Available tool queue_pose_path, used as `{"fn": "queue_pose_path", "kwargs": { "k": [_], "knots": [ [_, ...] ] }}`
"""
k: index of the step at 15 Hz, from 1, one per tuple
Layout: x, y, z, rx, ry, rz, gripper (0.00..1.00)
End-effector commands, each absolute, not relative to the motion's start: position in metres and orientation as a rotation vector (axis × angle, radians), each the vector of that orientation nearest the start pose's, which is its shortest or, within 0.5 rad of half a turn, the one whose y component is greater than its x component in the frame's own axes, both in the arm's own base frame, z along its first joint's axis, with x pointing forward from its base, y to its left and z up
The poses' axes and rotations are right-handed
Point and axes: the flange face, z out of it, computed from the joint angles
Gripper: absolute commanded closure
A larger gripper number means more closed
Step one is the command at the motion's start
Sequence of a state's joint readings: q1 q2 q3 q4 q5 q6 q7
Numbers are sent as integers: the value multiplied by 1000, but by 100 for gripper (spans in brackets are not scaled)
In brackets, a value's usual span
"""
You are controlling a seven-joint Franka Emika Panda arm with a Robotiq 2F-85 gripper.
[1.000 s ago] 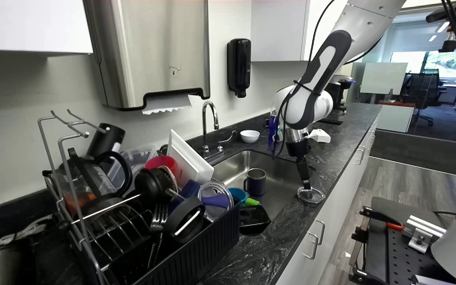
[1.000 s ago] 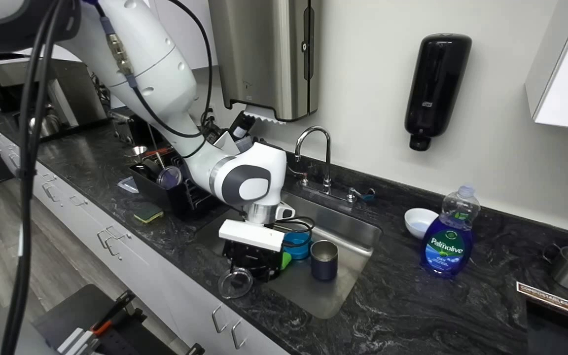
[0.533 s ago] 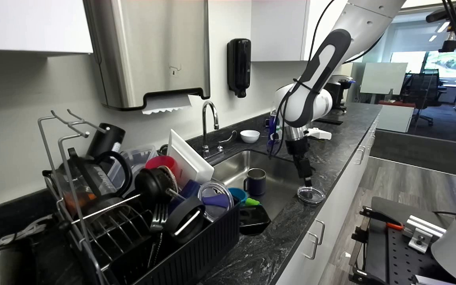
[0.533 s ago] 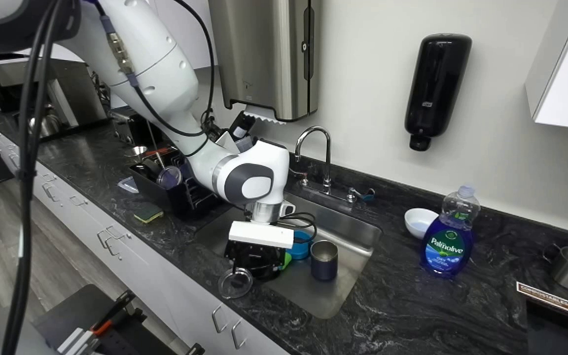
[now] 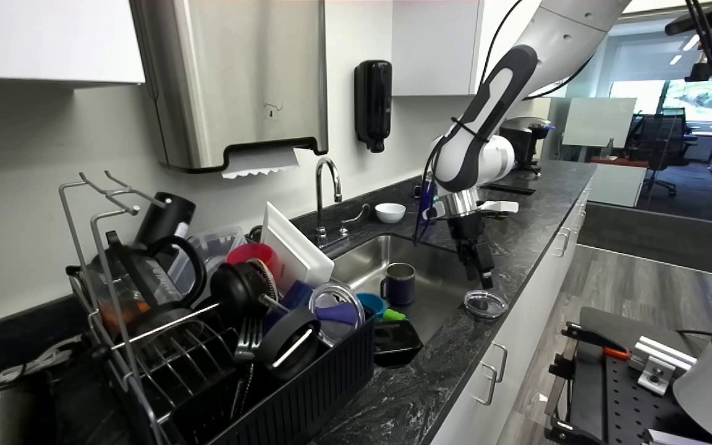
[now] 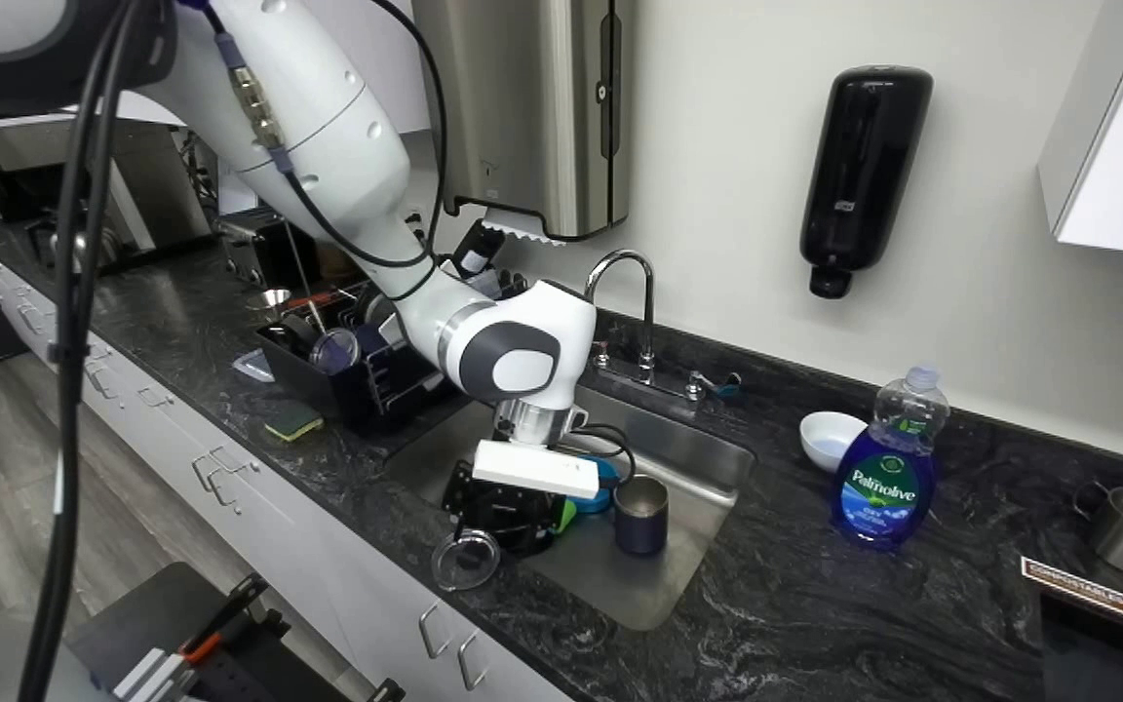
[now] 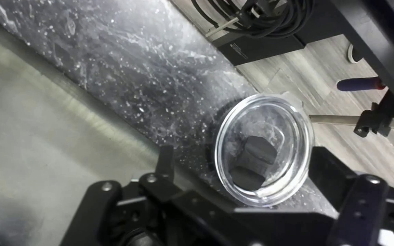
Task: Pick up the lid and put it on the cup in the sink
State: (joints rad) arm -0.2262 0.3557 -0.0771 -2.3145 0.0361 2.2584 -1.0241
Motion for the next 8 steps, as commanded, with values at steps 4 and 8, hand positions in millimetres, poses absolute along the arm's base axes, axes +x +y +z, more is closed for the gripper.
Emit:
{"fn": "queue_pose_path", "kwargs": {
  "k": [4,8],
  "knots": [
    [462,-146,152,-2612,-953,493,0],
    [469,-147,139,-2602,-944,518,0]
  ]
}}
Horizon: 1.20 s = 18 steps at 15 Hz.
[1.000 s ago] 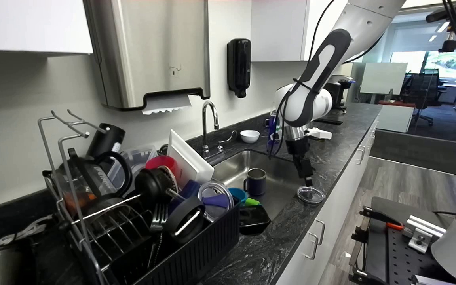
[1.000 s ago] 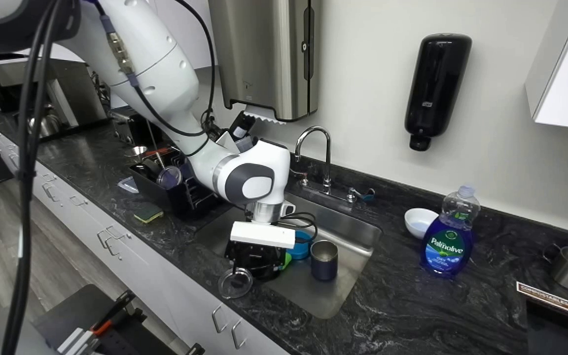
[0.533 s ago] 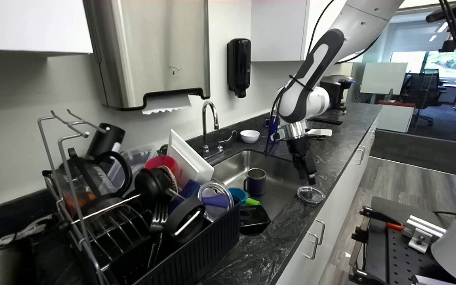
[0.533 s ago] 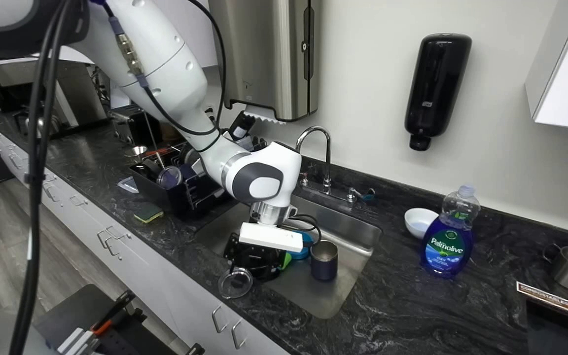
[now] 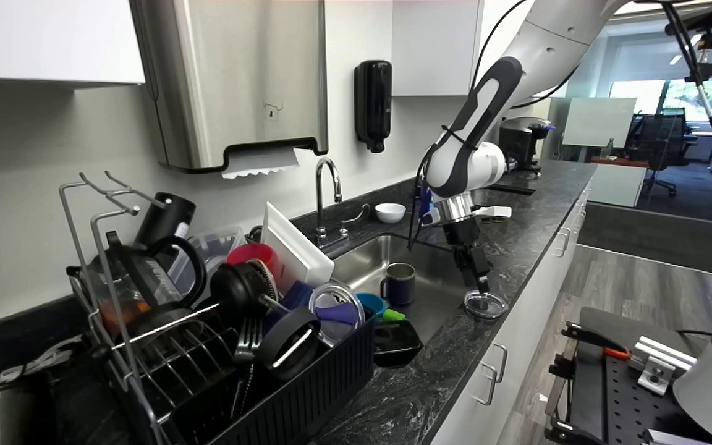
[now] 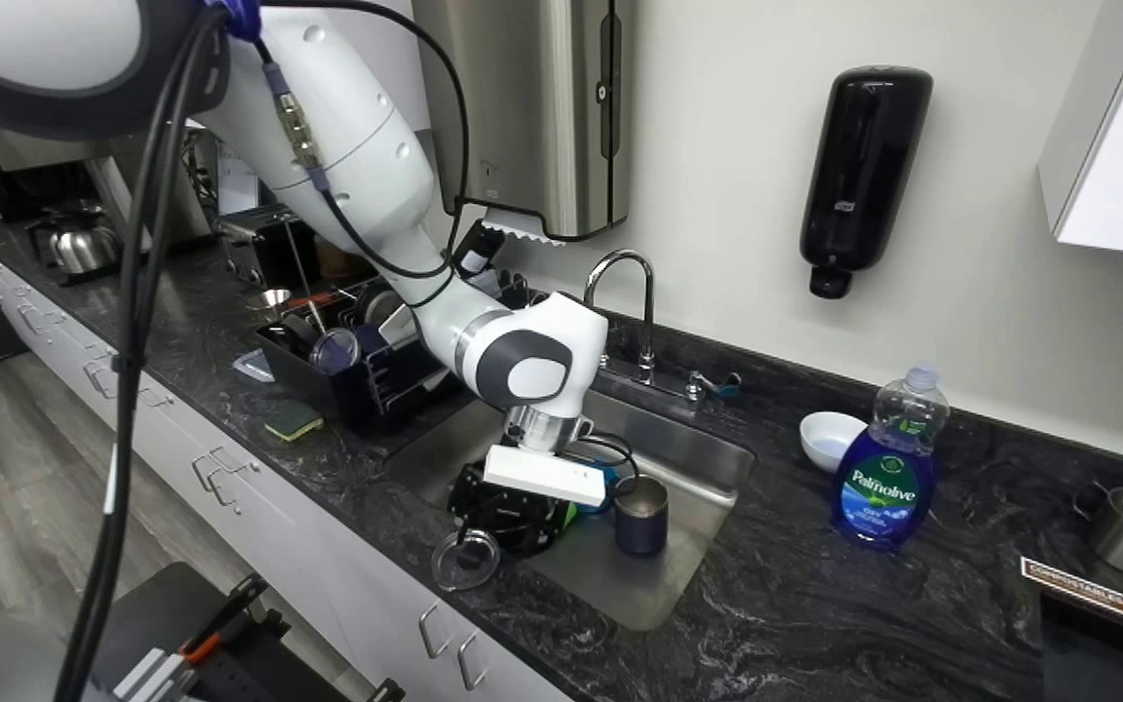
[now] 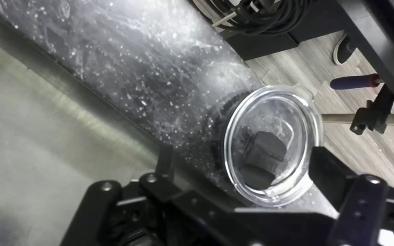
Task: Pick up the lid and put it on the cup in the sink
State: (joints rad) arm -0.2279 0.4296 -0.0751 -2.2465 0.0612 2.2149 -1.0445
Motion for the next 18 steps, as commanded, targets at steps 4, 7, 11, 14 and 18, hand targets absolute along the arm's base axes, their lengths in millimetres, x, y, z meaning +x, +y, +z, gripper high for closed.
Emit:
{"fn": "queue_pose_path", "kwargs": {
  "k": [4,7,11,14,18],
  "knots": [
    [474,-147,132,-2589,-946,539,0],
    [477,-147,129,-2583,-945,546,28],
    [480,-148,130,-2584,-943,547,54],
    [483,-149,131,-2586,-942,544,74],
    [482,-149,131,-2575,-938,557,99]
  ]
}}
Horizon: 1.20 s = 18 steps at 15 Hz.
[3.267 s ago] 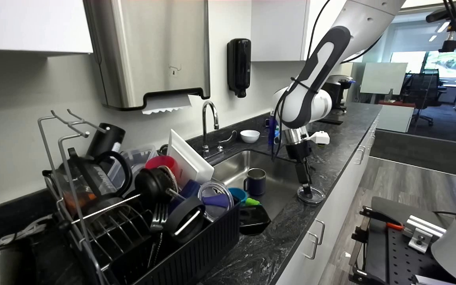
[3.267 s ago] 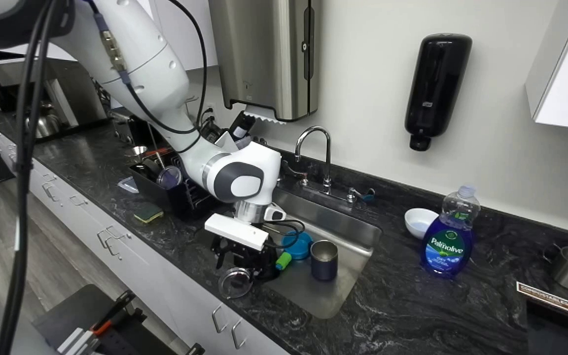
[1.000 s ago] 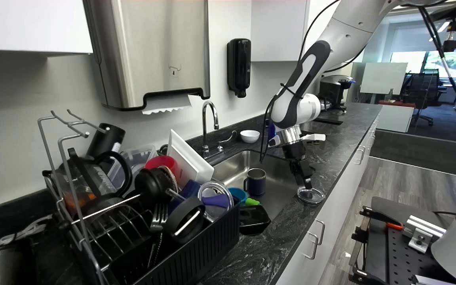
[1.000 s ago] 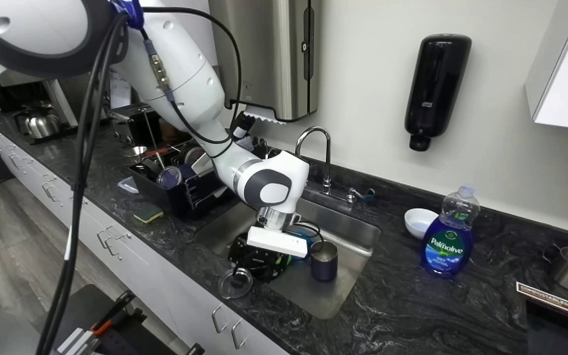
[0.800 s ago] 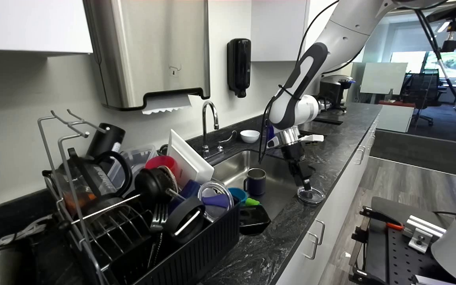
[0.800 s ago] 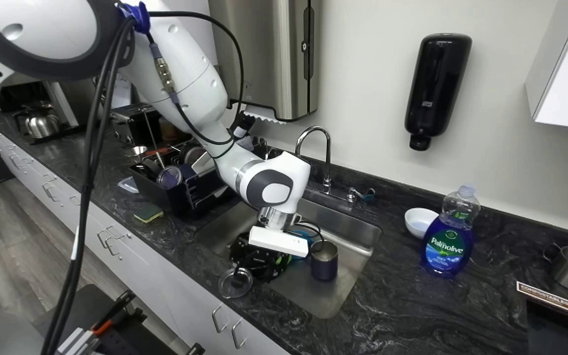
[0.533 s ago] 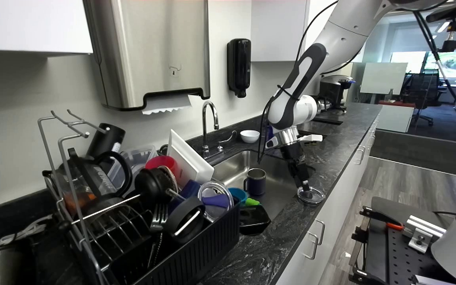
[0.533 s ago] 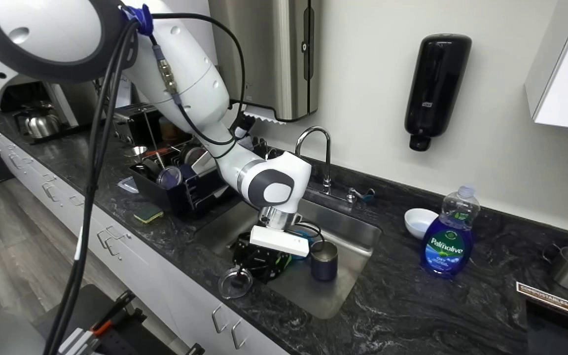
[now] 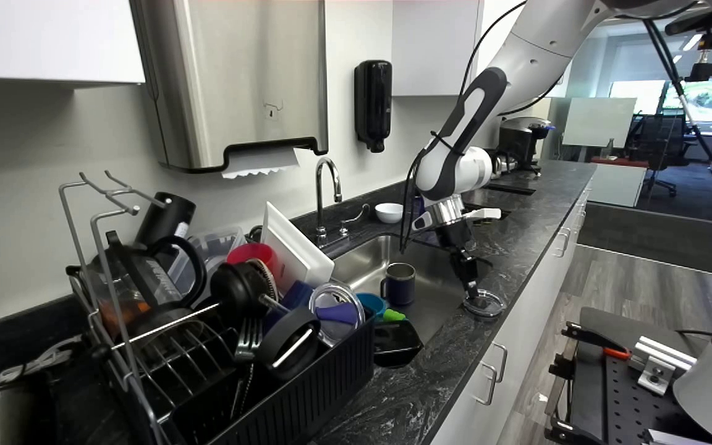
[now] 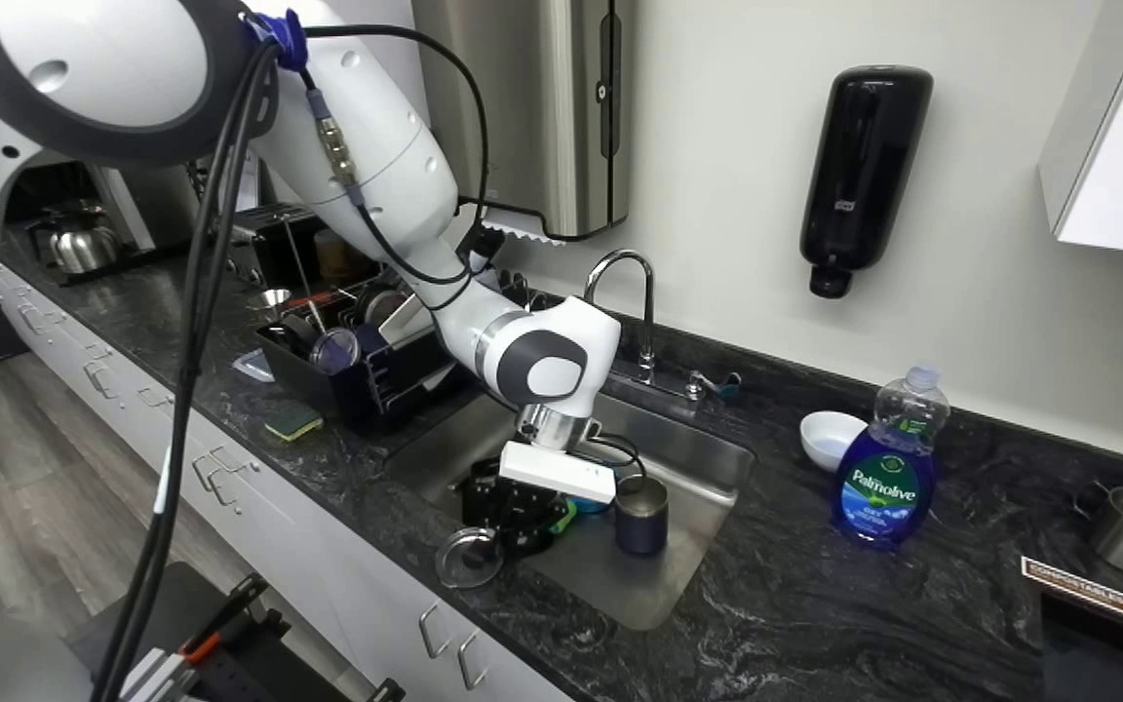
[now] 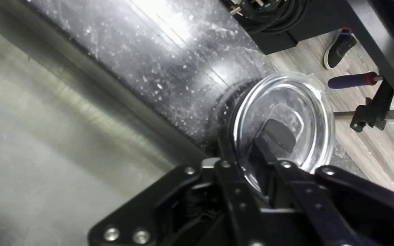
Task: Pick up the lid and put it on the cup in the sink
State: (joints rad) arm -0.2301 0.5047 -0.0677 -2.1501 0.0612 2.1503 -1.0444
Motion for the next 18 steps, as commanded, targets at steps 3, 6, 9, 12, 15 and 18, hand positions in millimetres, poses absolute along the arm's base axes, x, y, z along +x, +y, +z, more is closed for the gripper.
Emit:
{"fn": "queue_pose_path", "kwargs": {
  "k": [3,6,9,12,15,18],
  "knots": [
    [482,-149,133,-2569,-929,568,99],
    [482,-151,138,-2566,-873,584,98],
    [487,-158,148,-2582,-754,615,98],
    [495,-167,161,-2602,-654,621,98],
    [507,-174,173,-2618,-480,606,98],
    [518,-177,181,-2622,-266,569,98]
  ]
}}
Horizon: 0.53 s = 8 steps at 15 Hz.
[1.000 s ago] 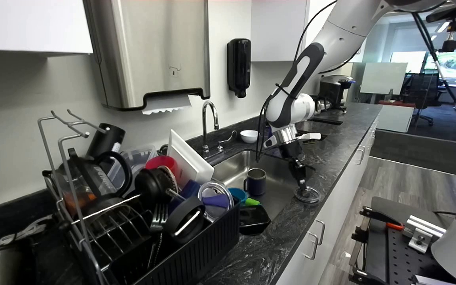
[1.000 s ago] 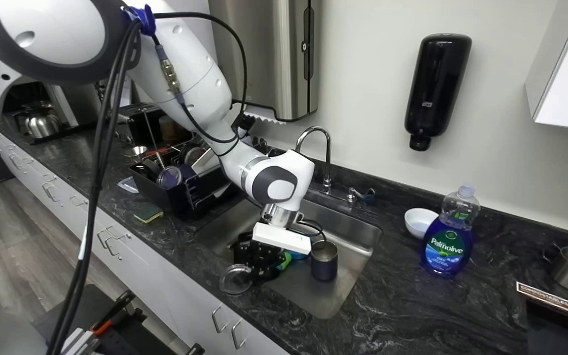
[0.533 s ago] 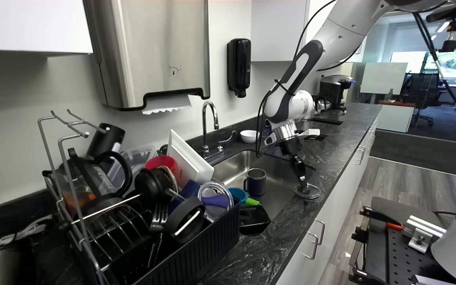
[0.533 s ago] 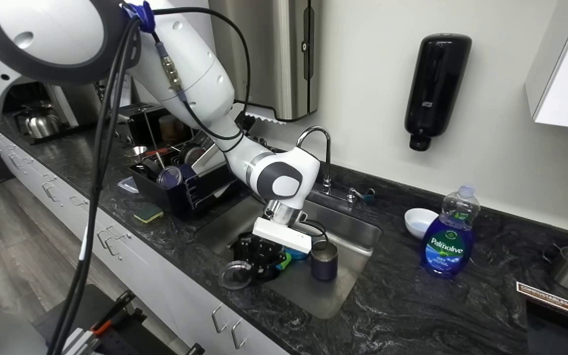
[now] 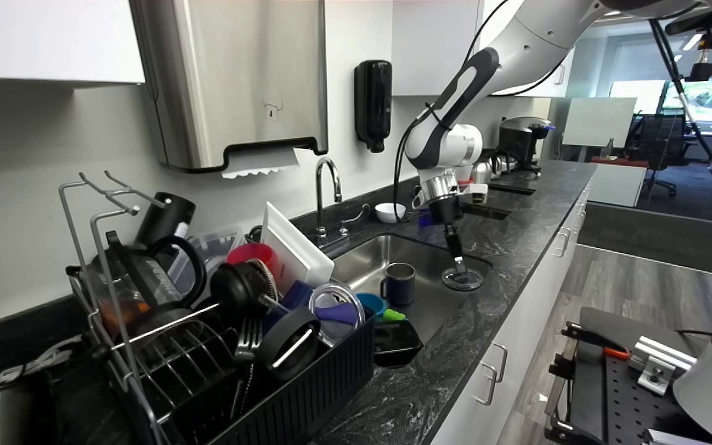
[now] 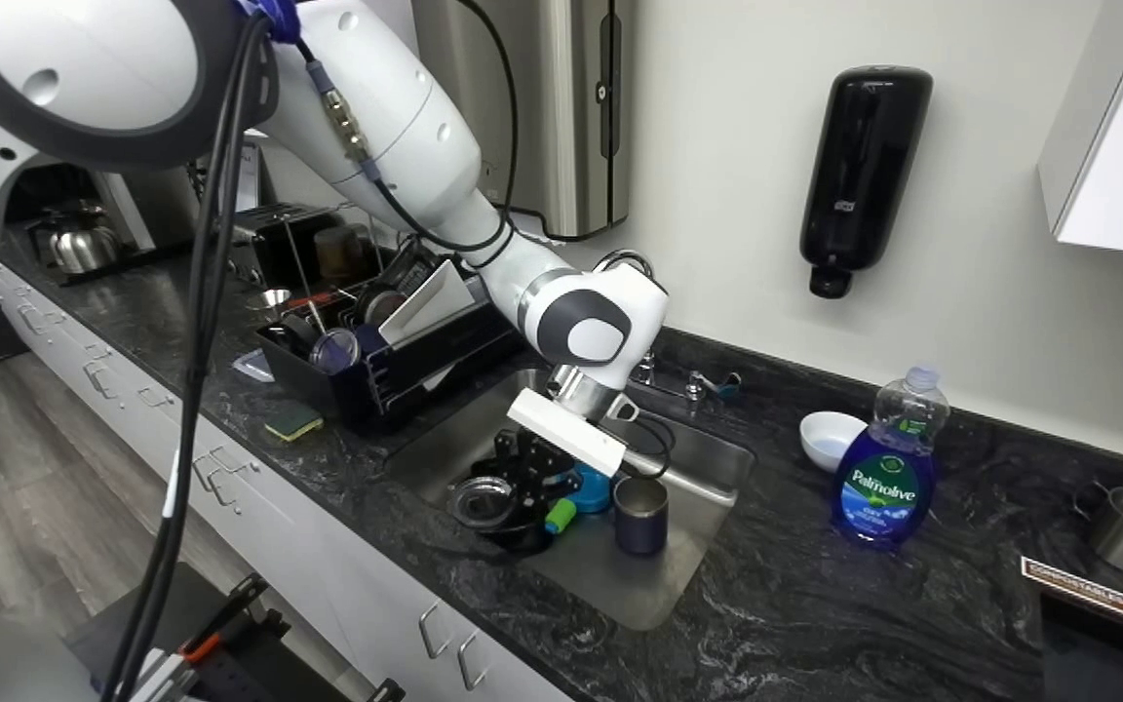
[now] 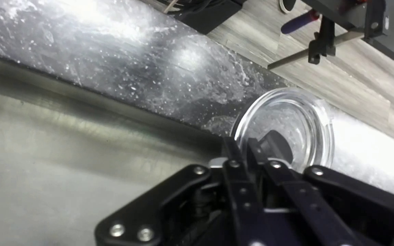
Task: Pick up the lid and put it on the cup in the sink
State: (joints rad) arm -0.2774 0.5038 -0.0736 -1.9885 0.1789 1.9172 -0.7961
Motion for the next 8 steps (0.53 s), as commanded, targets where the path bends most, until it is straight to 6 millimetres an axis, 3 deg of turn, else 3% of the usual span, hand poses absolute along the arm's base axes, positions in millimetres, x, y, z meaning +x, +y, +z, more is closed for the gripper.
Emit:
{"fn": "queue_pose_path", "kwargs": {
  "k": [1,8],
  "knots": [
    [521,-177,183,-2622,-195,547,98],
    [541,-195,181,-2589,271,460,98]
  ]
}}
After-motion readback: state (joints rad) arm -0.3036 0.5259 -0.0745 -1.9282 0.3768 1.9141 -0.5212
